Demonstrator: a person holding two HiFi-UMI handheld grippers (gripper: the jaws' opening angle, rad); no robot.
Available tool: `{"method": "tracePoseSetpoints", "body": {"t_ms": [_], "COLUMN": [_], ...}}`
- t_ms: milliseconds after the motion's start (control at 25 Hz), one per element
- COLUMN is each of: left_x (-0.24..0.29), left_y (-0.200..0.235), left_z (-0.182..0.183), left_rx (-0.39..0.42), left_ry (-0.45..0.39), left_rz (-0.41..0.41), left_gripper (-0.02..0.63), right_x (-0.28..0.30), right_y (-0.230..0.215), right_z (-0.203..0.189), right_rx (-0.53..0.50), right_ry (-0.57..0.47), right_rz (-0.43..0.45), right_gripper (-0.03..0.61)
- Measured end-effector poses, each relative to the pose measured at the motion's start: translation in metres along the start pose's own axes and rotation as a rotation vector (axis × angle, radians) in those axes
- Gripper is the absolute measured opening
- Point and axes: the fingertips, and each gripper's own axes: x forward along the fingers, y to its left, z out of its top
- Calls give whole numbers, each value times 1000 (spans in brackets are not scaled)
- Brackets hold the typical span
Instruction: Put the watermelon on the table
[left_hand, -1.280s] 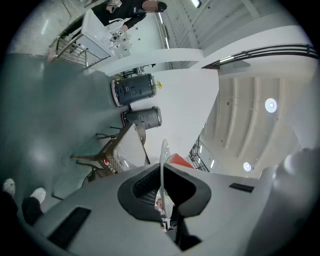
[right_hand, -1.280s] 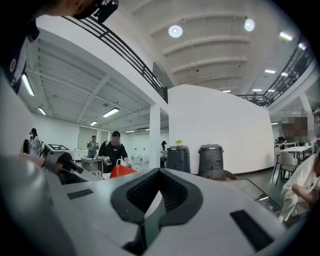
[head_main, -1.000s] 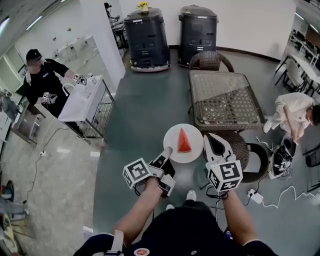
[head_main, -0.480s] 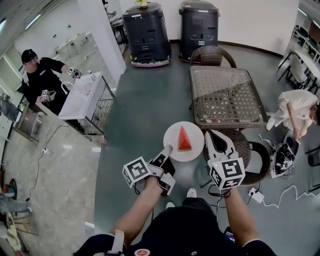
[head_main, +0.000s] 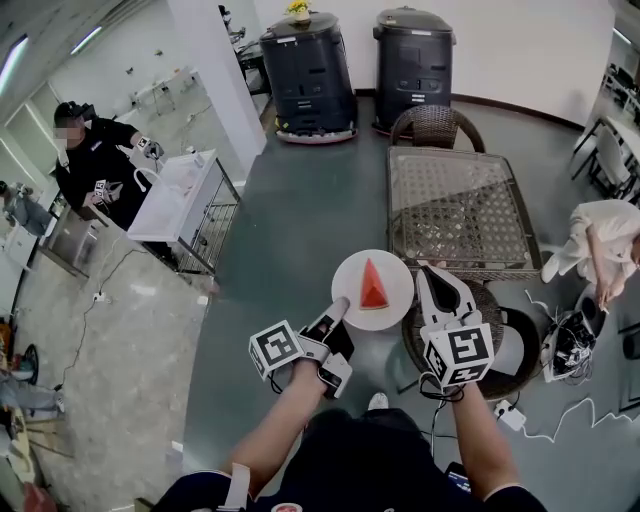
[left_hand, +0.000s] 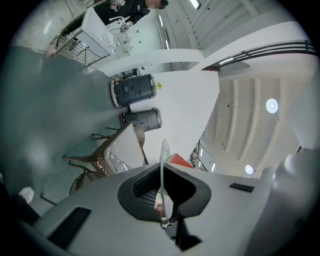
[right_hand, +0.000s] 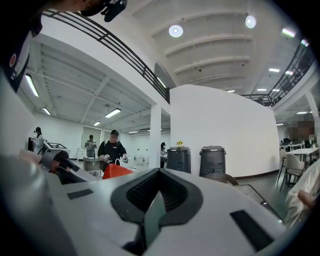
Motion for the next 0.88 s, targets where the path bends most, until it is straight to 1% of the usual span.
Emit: {"method": "tracePoseSetpoints", "body": {"t_ms": [240,480,680,880], "left_x": [13,29,53,82], "left_y": [0,3,11,27], "left_z": [0,14,33,59], "left_rx": [0,3,-12,-21], "left_ry": [-16,-16,3,39], "left_rz": [9,3,-10,-3], "left_gripper": [12,12,12,12], "right_x": [8,28,53,90], "right_y": [-15,-22,-33,-44], "right_z": [0,-4,-7,-15], "right_rx": [8,4,-7,-10], "right_ry": [-8,8,23,52], "right_rz": [16,21,2,-29], "right_gripper": [3,3,3,3]}}
